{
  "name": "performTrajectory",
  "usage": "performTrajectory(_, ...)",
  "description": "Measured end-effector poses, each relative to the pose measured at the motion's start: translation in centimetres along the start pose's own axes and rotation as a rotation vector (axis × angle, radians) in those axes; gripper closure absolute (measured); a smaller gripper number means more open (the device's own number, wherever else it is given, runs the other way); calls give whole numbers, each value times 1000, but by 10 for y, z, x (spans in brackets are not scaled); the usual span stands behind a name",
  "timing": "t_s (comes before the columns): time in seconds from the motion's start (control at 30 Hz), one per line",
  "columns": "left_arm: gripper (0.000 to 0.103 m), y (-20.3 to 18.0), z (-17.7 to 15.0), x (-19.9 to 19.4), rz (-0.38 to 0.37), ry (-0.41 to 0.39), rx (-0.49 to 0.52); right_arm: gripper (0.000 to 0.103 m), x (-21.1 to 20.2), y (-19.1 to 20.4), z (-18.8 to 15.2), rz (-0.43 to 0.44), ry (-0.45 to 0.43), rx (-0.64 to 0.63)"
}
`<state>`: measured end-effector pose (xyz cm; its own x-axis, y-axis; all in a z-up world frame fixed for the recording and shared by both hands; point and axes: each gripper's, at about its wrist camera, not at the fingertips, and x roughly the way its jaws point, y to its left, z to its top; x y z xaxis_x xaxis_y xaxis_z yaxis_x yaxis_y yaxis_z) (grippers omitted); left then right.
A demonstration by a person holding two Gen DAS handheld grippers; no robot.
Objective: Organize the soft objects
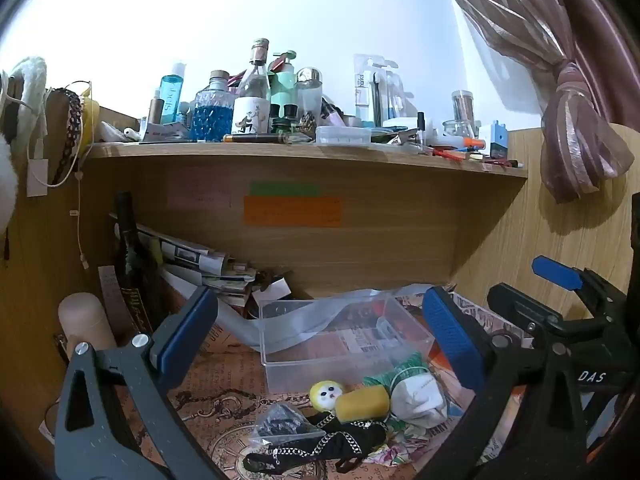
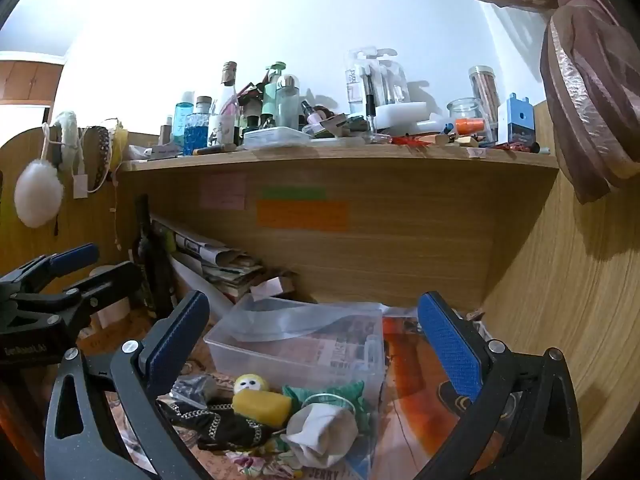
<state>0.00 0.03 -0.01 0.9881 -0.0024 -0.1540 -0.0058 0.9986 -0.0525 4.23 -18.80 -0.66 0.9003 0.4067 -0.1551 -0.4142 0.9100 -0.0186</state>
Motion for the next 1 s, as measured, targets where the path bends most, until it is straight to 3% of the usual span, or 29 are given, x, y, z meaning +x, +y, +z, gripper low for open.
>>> performTrajectory(1.0, 0, 1, -1, 2, 14, 10, 12, 0, -2, 1, 0, 11, 5, 17)
